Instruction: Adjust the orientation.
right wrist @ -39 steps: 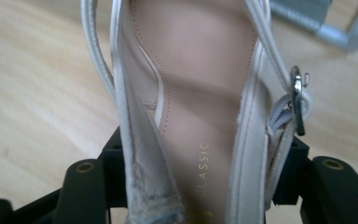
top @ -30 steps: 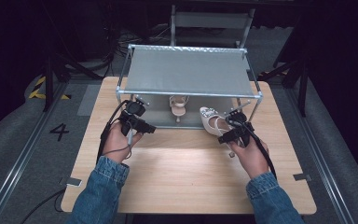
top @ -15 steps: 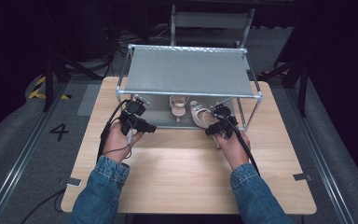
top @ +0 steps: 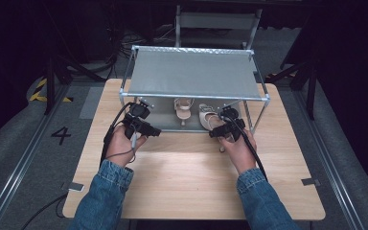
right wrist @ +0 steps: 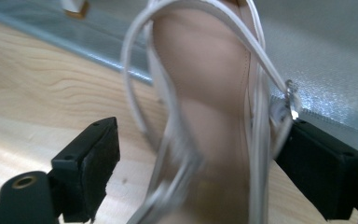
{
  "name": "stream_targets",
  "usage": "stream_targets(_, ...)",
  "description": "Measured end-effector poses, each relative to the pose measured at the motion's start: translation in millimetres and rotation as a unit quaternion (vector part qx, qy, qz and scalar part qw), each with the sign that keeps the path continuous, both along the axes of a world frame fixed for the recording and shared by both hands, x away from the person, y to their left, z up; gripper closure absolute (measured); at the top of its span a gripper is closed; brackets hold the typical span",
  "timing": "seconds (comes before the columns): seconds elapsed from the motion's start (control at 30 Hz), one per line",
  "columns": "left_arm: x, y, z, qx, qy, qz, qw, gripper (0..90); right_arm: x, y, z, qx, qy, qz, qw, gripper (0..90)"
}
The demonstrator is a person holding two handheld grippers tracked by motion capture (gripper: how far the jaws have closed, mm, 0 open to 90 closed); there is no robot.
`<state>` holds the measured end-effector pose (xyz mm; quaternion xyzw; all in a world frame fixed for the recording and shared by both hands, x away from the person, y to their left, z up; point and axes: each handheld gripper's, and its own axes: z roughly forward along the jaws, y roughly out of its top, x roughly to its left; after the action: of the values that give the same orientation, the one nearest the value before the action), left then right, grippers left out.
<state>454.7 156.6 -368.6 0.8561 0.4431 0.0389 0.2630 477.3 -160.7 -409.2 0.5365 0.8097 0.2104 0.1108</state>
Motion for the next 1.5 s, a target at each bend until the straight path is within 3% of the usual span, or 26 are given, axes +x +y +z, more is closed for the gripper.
stream_targets(0.1,-0.2,0.5,0.5,0.000,0.000,0.000,1.0000,42.5,-14.4,-5.3,10.3,-0.008,-0.017,0.009,0.9998,14.8)
stream_targets(0.17,0.3,0.1,-0.4,0.001,0.001,0.001,1.0000,42.5,-26.8,-11.5,18.6,0.002,-0.026,0.010,0.9996,14.9)
stream_targets(0.27,0.0,-1.9,-0.9,0.004,0.003,0.000,1.0000,42.5,-47.8,-21.0,29.9,-0.002,-0.034,0.017,0.9993,15.1)
stream_targets(0.47,-0.8,-4.1,-0.4,0.005,0.002,0.000,1.0000,42.6,-68.4,-35.1,29.6,-0.010,-0.026,0.023,0.9993,16.7)
stream_targets(0.63,-0.7,-4.9,-0.8,0.006,0.003,-0.002,1.0000,42.5,-66.8,-38.4,8.5,-0.016,0.001,0.025,0.9996,21.7)
stream_targets(0.7,-0.5,-4.6,-0.9,0.007,0.004,-0.002,1.0000,42.6,-65.6,-38.2,3.7,-0.017,0.003,0.026,0.9995,23.7)
stream_targets(0.8,0.0,-3.6,-1.4,0.007,0.004,-0.002,1.0000,42.6,-58.4,-32.8,-16.9,-0.020,0.004,0.047,0.9987,33.9)
stream_targets(0.87,0.1,-3.4,-1.4,0.006,0.004,-0.002,1.0000,42.6,-56.7,-31.0,-20.5,-0.022,0.003,0.048,0.9986,35.1)
stream_targets(1.03,0.2,-3.0,-1.9,0.004,0.005,-0.001,1.0000,42.6,-46.9,-26.3,-32.6,-0.007,-0.009,0.048,0.9988,42.9)
stream_targets(1.13,0.5,-2.6,-2.5,0.004,0.005,0.001,1.0000,42.6,-43.9,-22.7,-33.6,-0.005,-0.033,0.054,0.9980,48.1)
stream_targets(1.2,1.0,-1.9,-2.7,0.004,0.004,-0.001,1.0000,42.6,-43.4,-20.4,-32.5,-0.005,-0.047,0.059,0.9972,56.2)
stream_targets(1.27,1.0,-1.8,-2.6,0.004,0.004,-0.001,1.0000,42.6,-43.0,-18.8,-30.9,-0.003,-0.058,0.058,0.9966,57.1)
stream_targets(1.33,0.8,-2.1,-2.6,0.004,0.005,0.000,1.0000,42.5,-40.6,-15.9,-31.9,0.002,-0.059,0.057,0.9966,58.4)
stream_targets(1.5,1.0,-0.2,-2.3,0.002,0.005,0.001,1.0000,42.5,-36.9,-9.4,-34.2,0.007,-0.075,0.063,0.9952,71.6)
